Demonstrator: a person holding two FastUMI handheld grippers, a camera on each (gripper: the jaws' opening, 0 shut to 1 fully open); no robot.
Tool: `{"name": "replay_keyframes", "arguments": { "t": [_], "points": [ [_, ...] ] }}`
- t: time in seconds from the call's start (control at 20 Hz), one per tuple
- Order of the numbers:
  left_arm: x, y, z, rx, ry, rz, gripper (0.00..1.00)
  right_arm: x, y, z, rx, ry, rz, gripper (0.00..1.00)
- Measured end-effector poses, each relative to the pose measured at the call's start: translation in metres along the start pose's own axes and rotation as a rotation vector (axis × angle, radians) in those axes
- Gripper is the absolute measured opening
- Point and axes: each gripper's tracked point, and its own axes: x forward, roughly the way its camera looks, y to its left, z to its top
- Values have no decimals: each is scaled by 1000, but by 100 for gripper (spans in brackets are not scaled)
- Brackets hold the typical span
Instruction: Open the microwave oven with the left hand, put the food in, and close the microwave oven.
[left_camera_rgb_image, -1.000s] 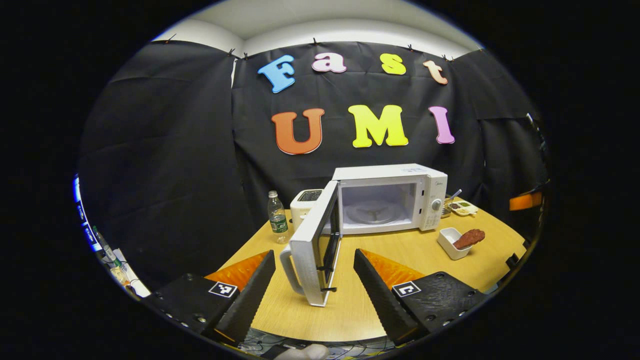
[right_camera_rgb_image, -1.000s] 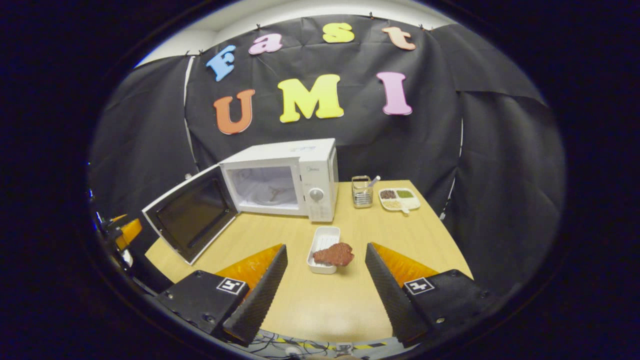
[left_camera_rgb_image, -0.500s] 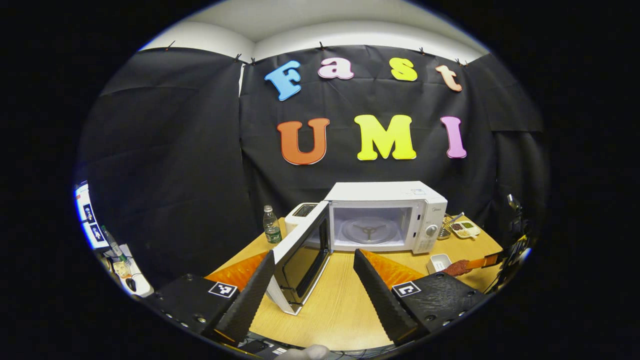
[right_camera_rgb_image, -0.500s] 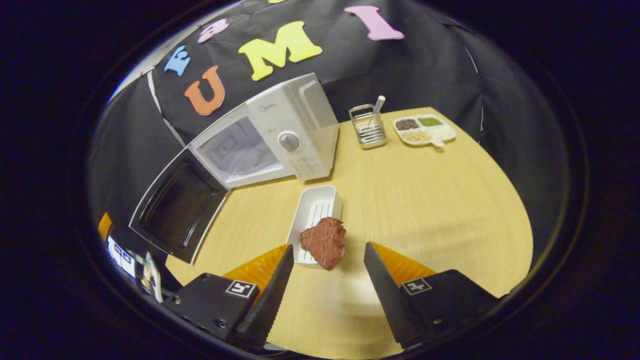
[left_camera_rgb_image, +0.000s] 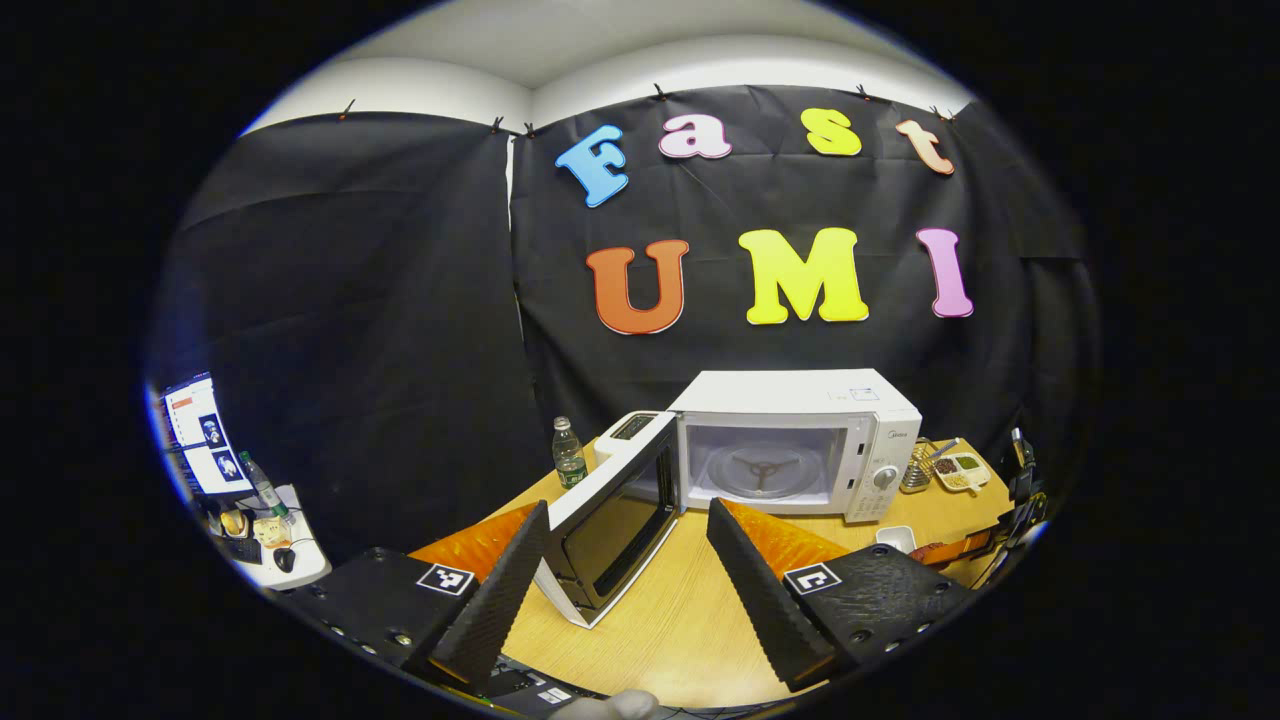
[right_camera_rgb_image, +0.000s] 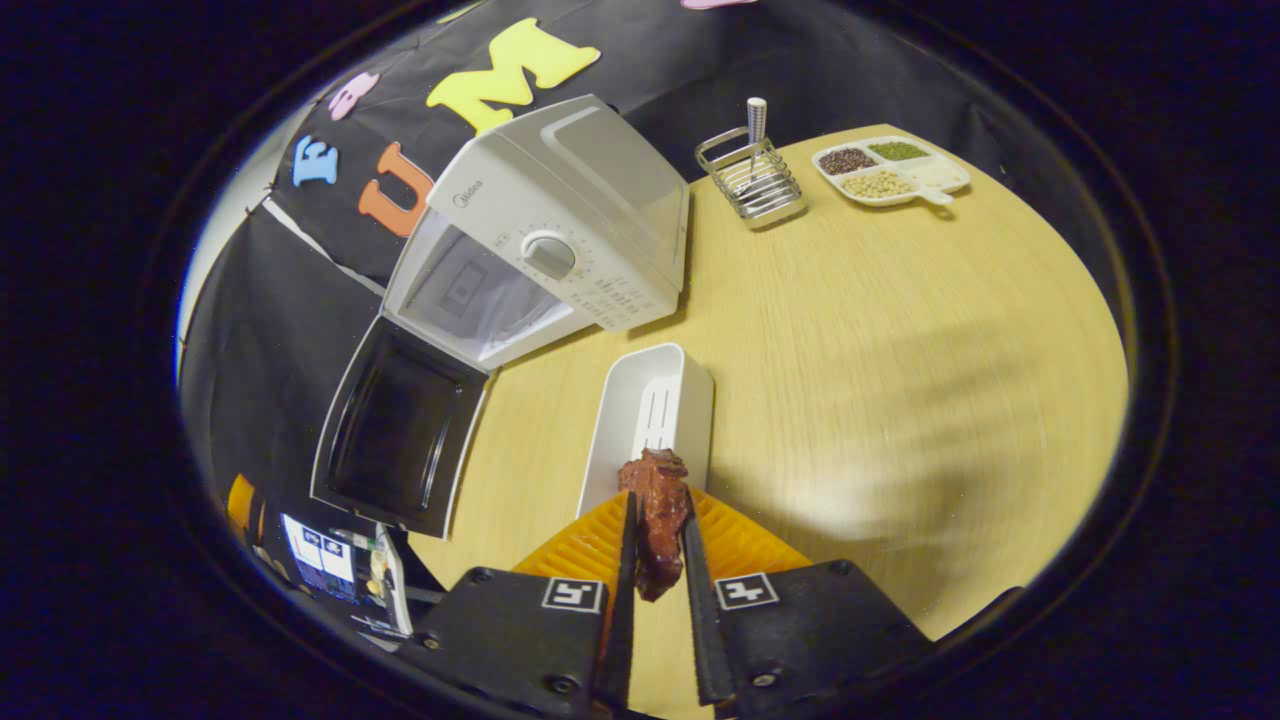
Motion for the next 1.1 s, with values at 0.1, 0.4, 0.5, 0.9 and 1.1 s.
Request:
{"name": "replay_keyframes", "arguments": {
  "t": [0.1,0.4,0.5,0.9,1.1],
  "points": [
    [-3,-2,0,3,4,6,96,0,1,1,-1,7,9,21],
    [-2,2,-9,-9,4,-16,97,-14,24,16,-70,-31,9,16],
    [-1,9,-11,-13,-2,-34,96,-25,43,27,-95,-75,9,15],
    [12,42,-16,0,-20,-193,96,-31,171,71,-49,-321,34,15],
    [23,65,-17,23,-23,-268,96,11,217,90,94,-475,50,15]
  ]
}}
